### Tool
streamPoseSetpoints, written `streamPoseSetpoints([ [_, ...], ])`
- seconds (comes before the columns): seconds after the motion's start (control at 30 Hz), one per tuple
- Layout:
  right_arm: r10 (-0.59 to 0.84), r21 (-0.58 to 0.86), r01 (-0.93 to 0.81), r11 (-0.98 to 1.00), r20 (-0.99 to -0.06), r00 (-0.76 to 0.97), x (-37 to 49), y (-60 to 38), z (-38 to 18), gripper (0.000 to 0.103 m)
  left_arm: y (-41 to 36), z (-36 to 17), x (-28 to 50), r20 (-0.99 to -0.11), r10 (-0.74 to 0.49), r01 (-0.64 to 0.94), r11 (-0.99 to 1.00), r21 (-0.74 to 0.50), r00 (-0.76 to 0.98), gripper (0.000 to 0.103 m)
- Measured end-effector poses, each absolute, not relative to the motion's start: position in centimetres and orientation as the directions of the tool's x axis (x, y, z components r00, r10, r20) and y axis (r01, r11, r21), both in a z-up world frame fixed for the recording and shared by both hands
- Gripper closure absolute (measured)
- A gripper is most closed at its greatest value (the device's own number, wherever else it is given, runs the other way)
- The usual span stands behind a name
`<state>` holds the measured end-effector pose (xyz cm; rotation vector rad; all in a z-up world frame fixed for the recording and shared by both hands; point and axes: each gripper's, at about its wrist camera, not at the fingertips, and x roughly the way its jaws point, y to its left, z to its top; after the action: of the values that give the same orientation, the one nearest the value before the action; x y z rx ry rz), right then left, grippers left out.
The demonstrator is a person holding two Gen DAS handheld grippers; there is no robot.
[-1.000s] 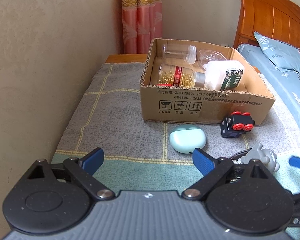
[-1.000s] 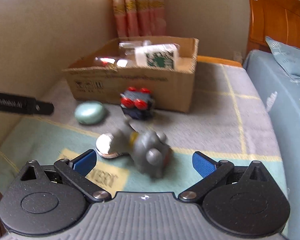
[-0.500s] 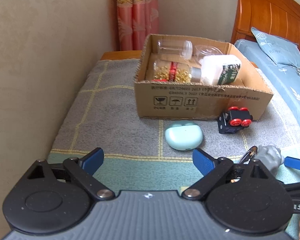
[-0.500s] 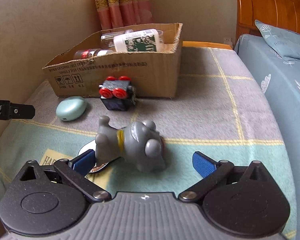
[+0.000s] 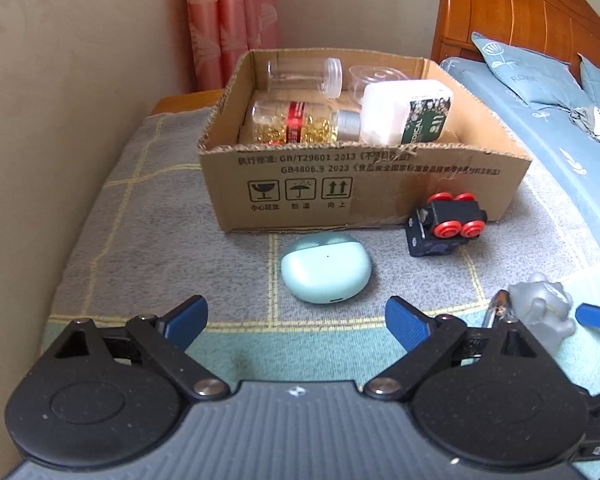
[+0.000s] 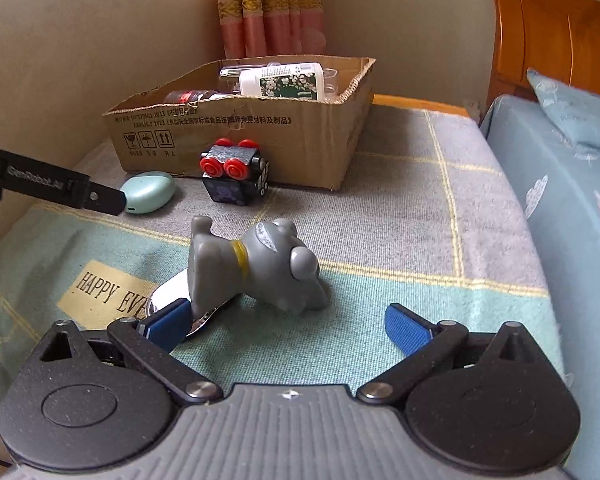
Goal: Organize rigid objects
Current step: 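Move the left gripper to the mint earbud case while the right moves to the grey toy dog, then close the left gripper on the earbud case while the right grasps the grey toy dog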
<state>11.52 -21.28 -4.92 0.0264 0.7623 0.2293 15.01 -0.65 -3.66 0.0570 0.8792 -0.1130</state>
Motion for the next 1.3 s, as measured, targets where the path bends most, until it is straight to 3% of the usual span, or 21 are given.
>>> streamPoseSetpoints([
  [0.37,0.238,0.098,-0.232,0.968,-0.661,0.712,11.1,-21.4,-5.2,0.0,-1.6,-5.5,17.9,-0.764,-0.12,0.101,0.992,-0.072,0.634,0.012],
  [0.43,0.239,0.097,-0.234,0.967,-0.66,0.712,11.2,-21.5,-5.2,0.0,-2.0,-5.8,18.1,-0.773,-0.123,0.104,0.992,-0.074,0.623,0.028],
  [0.6,0.24,0.097,-0.236,0.967,-0.658,0.714,11.2,-21.5,-5.2,0.0,-2.3,-5.7,18.2,-0.765,-0.112,0.099,0.993,-0.063,0.634,0.043],
  [1.3,0.343,0.154,-0.322,0.934,-0.639,0.689,13.2,-20.3,-4.2,0.0,1.5,-5.8,16.5,-0.782,-0.04,0.041,0.999,-0.018,0.622,0.042],
])
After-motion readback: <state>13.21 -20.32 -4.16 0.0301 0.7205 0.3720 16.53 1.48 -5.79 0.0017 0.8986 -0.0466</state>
